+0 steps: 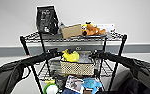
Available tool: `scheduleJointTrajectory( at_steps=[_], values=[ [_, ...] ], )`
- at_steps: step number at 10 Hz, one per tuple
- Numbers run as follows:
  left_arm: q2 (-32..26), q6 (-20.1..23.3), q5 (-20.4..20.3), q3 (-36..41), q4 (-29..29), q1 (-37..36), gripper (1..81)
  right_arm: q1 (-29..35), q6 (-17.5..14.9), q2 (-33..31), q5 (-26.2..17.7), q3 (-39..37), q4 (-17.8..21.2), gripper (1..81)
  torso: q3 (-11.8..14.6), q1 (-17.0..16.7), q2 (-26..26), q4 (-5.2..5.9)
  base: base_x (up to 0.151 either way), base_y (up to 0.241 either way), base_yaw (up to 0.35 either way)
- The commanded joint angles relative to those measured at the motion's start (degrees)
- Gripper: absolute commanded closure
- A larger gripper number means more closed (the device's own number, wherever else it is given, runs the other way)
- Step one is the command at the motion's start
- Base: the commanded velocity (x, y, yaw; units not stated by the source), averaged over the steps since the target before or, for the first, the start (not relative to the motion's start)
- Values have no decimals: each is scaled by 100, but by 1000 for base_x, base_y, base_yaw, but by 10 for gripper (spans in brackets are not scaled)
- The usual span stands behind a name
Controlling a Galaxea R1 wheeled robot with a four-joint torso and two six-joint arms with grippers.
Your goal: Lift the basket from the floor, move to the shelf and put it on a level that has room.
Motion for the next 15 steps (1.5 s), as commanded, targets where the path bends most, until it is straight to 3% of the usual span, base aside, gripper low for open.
scheduleJointTrajectory(
  at_steps=[1, 5, 11, 15],
  values=[
    [-673, 8, 147, 787, 59, -1070, 10, 1093, 220, -704, -66, 1263, -15, 10, 0, 0, 0, 0, 0, 0, 0],
    [-1270, -1, 155, 1551, 67, -1017, 10, 1049, 378, -1661, -49, 2616, -6, 10, 0, 2, 2, 0, 0, 0, 0],
    [-2113, -36, 147, 2614, 50, -964, 10, 996, 597, -2820, 4, 3916, 3, 10, 0, 2, 2, 0, 0, 0, 0],
    [-2913, -159, 147, 3818, 50, -920, 10, 882, 756, -3700, 13, 4962, 3, 10, 0, 2, 0, 0, 0, 0, 0]
  ],
)
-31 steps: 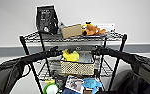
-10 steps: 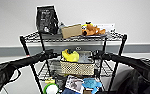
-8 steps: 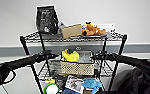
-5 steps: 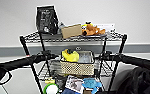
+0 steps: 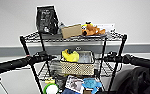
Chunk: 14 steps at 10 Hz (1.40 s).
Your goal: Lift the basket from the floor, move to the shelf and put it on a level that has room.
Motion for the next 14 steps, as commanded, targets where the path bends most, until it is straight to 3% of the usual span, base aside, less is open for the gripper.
scheduleJointTrajectory(
  at_steps=[1, 6, 11, 13, 14],
  values=[
    [-759, -152, -33, 1046, 39, -917, 10, 817, 271, -771, 27, 910, -3, 10, 0, 0, 0, 0, 0, 0, 0],
    [-1883, -302, -50, 2567, 39, -381, 10, 746, 807, -2002, -34, 2519, -39, 10, 0, 0, 0, 0, 0, 0, 0],
    [-2939, -468, -77, 3692, 13, -47, 10, 746, 1299, -2890, -393, 3434, -39, 10, 0, -2, 0, 0, 0, 0, 0],
    [-3098, -775, -15, 3834, -13, 339, 10, 571, 1519, -3145, -684, 3584, -39, 10, 5, -6, -2, 0, 0, 0, 0],
    [-3143, -1160, 149, 3843, -197, 585, 10, 474, 1660, -3252, -832, 3645, -38, 10, 7, -6, -4, 0, 0, 0, 0]
  ],
)
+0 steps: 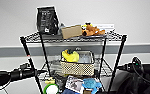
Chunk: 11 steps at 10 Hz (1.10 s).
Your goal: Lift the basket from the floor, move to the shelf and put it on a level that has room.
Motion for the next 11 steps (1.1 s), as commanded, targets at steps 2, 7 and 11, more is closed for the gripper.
scheduleJointTrajectory(
  at_steps=[2, 7, 11],
  values=[
    [-316, -1041, 949, 228, -267, 212, 10, 542, 565, -418, -1003, 467, 2, 10, 0, -2, 0, 0, 0, 0, 0],
    [-509, -1481, 1626, 395, -328, 1406, 10, -134, 890, -550, -2145, 898, 2, 10, 6, -5, -5, 0, 0, 0, 0],
    [201, -1437, 1135, -228, -13, 2663, 10, -1311, 838, -463, -2023, 504, -69, 10, 9, -9, -9, 0, 0, 0, 0]
  ],
)
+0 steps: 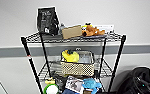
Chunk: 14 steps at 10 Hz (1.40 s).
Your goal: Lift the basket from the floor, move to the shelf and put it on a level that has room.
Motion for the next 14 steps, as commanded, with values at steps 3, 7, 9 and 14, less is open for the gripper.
scheduleJointTrajectory(
  at_steps=[3, 7, 9, 14],
  values=[
    [706, -20, -699, -638, 607, 1065, 10, -1257, -46, 341, 838, -701, -243, 10, 2, 0, 0, 0, 0, 0, 0],
    [1628, -20, -1270, -1683, 1083, 2094, 10, -2506, -169, 1194, 1482, -1483, -789, 10, 5, -5, -4, 0, 0, 0, 0],
    [2061, -2, -1456, -2238, 1206, 2403, 10, -3033, -160, 1609, 1719, -1915, -1317, 10, 5, -7, -6, 0, 0, 0, 0],
    [3035, -2, -1869, -3336, 1953, 2948, 10, -3966, -178, 2644, 2220, -3425, -1869, 10, 11, -9, -9, 0, 0, 0, 0]
  ],
)
